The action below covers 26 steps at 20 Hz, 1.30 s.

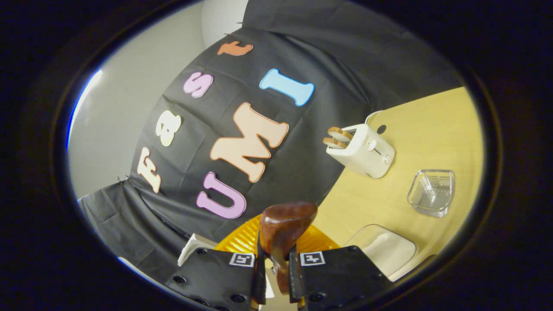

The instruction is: Close the left gripper, press the button to open the rice cooker; take a wooden spoon from the chopstick holder with the right hand, scoop a spoonful of rice and pour it into the rice cooker, then put the wooden spoon back into the chopstick holder.

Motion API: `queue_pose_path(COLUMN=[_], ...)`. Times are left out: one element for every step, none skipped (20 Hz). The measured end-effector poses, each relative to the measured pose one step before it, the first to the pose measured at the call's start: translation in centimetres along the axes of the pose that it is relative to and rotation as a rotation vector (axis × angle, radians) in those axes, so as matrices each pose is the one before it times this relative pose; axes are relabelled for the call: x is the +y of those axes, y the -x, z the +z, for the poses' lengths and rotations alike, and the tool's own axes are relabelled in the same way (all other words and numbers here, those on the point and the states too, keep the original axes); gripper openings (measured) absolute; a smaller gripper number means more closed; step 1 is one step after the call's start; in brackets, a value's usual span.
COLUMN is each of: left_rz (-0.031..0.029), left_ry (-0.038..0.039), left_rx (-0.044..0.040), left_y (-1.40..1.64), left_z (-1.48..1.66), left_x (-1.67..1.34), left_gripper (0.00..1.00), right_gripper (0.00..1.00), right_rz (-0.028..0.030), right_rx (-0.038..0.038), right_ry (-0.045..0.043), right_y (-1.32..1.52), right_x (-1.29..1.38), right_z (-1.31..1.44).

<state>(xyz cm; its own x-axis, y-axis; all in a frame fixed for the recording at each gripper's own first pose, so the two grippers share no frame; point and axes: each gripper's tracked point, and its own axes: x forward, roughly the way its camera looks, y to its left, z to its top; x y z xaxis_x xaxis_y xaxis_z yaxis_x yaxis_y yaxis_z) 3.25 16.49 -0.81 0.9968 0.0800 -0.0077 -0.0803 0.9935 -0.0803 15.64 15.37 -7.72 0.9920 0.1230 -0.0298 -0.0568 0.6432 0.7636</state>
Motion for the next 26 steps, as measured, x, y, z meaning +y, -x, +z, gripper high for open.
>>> queue_pose_path(left_rz=[0.00381, 0.00691, 0.00813, 0.01148, 0.01231, 0.01419, 0.01512, 0.01539, 0.01448, 0.01468, 0.01427, 0.01378, 0.01292, 0.01242, 0.01238, 0.01039, 0.01067, 0.01012, 0.00874, 0.00706, 0.00525, 0.00597, 0.00859, 0.00748, 0.00747, 0.00673], left_ry=[0.00470, 0.00309, 0.00220, 0.00119, 0.00177, 0.00187, 0.00218, 0.00241, 0.00290, 0.00348, 0.00364, 0.00353, 0.00358, 0.00286, 0.00293, 0.00317, 0.00344, 0.00389, 0.00505, 0.00618, 0.00670, 0.00378, 0.00184, 0.00152, 0.00335, 0.00583], left_rx=[-0.00083, 0.00041, -0.00357, -0.00114, -0.00131, -0.00049, -0.00209, 0.00068, 0.00106, 0.00079, -0.00049, 0.00162, 0.00181, 0.00195, 0.00056, 0.00063, 0.00209, 0.00253, -0.00012, 0.00241, 0.00134, 0.00186, 0.00363, 0.00105, 0.00229, 0.00247], left_y=[0.079, 0.161, 0.216, 0.259, 0.150, 0.244, 0.135, 0.242, 0.165, 0.192, 0.226, 0.214, 0.192, 0.091, 0.180, 0.162, 0.088, 0.022, 0.214, 0.165, 0.265, 0.158, 0.117, 0.050, 0.047, 0.140], left_z=[0.008, 0.026, 0.104, 0.125, -0.020, 0.033, 0.112, -0.015, -0.101, -0.013, -0.064, -0.042, -0.178, -0.078, -0.118, -0.011, -0.146, -0.124, -0.139, -0.134, -0.210, -0.091, -0.272, -0.166, -0.151, -0.075], left_x=[0.208, 0.321, 0.479, 0.572, 0.550, 0.640, 0.690, 0.770, 0.573, 0.690, 0.658, 0.646, 0.598, 0.583, 0.618, 0.581, 0.476, 0.471, 0.500, 0.429, 0.471, 0.424, 0.473, 0.417, 0.269, 0.351], left_gripper=[0.95, 0.95, 0.95, 0.95, 0.94, 0.94, 0.94, 0.94, 0.94, 0.94, 0.94, 0.92, 0.92, 0.92, 0.92, 0.95, 0.95, 0.95, 0.95, 0.95, 0.95, 0.92, 0.95, 0.95, 0.95, 0.95], right_gripper=[0.25, 0.25, 0.25, 0.24, 0.23, 0.24, 0.24, 0.25, 0.25, 0.25, 0.25, 0.25, 0.26, 0.26, 0.26, 0.26, 0.24, 0.22, 0.22, 0.22, 0.22, 0.26, 0.26, 0.26, 0.26, 0.24], right_rz=[0.00831, 0.00921, 0.01026, 0.01215, 0.01098, 0.01176, 0.01448, 0.01232, 0.01154, 0.01213, 0.01267, 0.01235, 0.01114, 0.01103, 0.00936, 0.00606, 0.00231, 0.00299, 0.00279, 0.00385, 0.00352, -0.00110, -0.00041, 0.00026, 0.00139, 0.00424], right_rx=[0.00770, 0.01043, 0.01030, 0.01131, 0.01231, 0.01568, 0.01783, 0.01840, 0.01560, 0.01383, 0.01220, 0.01418, 0.01653, 0.01164, 0.01253, 0.00942, 0.01168, 0.01072, 0.01425, 0.01296, 0.00528, 0.00958, 0.01235, 0.01405, 0.01195, 0.01073], right_ry=[-0.01455, -0.01006, -0.00573, -0.00150, -0.00027, -0.00230, -0.00292, 0.00117, 0.00768, 0.01024, 0.00830, 0.00508, 0.00298, 0.00344, 0.01143, 0.01906, 0.02352, 0.02308, 0.01954, 0.02393, 0.03016, 0.03803, 0.04714, 0.04635, 0.04362, 0.04812], right_y=[-0.241, -0.278, -0.425, -0.448, -0.429, -0.414, -0.523, -0.482, -0.643, -0.539, -0.659, -0.746, -0.805, -0.634, -0.783, -0.575, -0.640, -0.575, -0.387, -0.773, -0.455, -0.484, -0.387, -0.348, -0.336, -0.276], right_x=[0.739, 0.618, 0.783, 0.840, 0.713, 0.879, 0.852, 0.931, 0.836, 0.743, 0.706, 0.793, 0.596, 0.698, 0.611, 0.599, 0.408, 0.366, 0.468, 0.450, 0.413, 0.375, 0.339, 0.514, 0.432, 0.658], right_z=[-0.489, -0.506, -0.503, -0.760, -0.778, -0.989, -0.939, -1.044, -0.888, -1.039, -0.946, -1.008, -0.872, -0.989, -0.683, -1.019, -0.860, -0.923, -0.778, -1.031, -0.543, -0.707, -0.748, -0.859, -0.786, -0.709])
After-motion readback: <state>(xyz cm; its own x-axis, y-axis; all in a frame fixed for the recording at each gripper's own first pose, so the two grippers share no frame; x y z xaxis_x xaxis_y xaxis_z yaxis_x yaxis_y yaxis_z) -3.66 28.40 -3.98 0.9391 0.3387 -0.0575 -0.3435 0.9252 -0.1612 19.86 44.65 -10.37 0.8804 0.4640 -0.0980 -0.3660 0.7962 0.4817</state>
